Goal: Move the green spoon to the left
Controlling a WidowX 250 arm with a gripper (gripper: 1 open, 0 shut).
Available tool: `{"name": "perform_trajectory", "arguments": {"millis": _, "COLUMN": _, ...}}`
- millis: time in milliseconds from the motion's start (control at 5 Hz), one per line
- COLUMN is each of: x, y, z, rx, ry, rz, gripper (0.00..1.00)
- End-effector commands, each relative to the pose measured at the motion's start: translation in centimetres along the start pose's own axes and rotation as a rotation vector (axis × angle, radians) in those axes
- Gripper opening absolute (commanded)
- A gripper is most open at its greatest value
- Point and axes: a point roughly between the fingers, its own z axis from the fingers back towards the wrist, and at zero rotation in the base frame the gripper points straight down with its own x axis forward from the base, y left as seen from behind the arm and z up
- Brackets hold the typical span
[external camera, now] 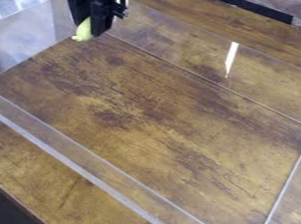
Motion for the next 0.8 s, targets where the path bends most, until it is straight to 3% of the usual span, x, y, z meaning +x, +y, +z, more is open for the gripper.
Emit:
{"name": "perform_trajectory", "arguments": {"millis": 0, "x": 1.11, "y": 1.32, "z": 1.97, "rx": 0.016, "ry": -0.075, "rz": 0.020, "gripper": 0.00}}
{"name": "perform_trajectory", "arguments": {"millis": 600, "x": 1.55, "y": 1.47, "z": 1.33, "rx": 0.005, "ry": -0.070, "rz": 0.006, "gripper": 0.00}}
